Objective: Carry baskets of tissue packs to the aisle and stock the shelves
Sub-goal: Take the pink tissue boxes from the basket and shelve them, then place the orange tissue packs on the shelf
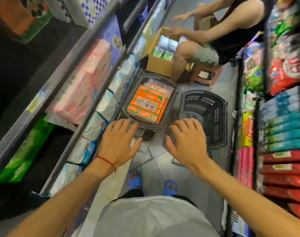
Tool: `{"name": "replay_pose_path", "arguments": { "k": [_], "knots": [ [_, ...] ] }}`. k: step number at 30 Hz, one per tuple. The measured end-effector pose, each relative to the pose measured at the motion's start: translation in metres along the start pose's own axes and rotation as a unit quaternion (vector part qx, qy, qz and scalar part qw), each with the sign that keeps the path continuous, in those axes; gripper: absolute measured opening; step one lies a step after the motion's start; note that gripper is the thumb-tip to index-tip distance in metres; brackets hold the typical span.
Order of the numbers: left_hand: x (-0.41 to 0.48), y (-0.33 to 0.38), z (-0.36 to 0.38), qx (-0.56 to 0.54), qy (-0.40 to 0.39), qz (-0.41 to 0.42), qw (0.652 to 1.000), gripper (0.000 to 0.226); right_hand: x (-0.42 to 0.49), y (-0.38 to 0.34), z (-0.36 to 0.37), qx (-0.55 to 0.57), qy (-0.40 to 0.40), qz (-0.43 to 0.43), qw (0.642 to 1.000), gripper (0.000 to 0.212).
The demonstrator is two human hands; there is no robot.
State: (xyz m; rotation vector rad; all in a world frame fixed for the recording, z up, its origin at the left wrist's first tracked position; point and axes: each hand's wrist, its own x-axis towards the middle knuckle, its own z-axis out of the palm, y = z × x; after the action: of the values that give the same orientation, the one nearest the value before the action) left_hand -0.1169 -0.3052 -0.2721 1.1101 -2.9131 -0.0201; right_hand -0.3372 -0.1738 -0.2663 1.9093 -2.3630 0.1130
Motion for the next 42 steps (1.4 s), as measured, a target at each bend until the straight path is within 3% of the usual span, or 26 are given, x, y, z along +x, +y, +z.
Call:
{"name": "replay_pose_path", "arguments": {
  "k": [12,20,27,42],
  "knots": [
    [0.096,-0.068,0.018,0.006,-0.020,0.094,0.995,0.053,0.059,-0.009,0.040,0.002,-0.002,0.121,0.993,0.035],
    [0.208,-0.090,0.046,0.006,-0.034,0.088,0.996,0.051,0.156,0.037,0.086,0.026,-0.049,0.135,0.989,0.041],
    [0.292,-0.103,0.075,0.013,-0.104,0.072,0.992,0.048,0.230,0.077,0.123,0.012,-0.107,0.120,0.987,0.047],
    [0.381,-0.184,0.257,0.032,-0.166,0.169,0.971,0.056,0.279,0.052,0.295,0.044,-0.114,0.257,0.959,0.034]
  ]
}}
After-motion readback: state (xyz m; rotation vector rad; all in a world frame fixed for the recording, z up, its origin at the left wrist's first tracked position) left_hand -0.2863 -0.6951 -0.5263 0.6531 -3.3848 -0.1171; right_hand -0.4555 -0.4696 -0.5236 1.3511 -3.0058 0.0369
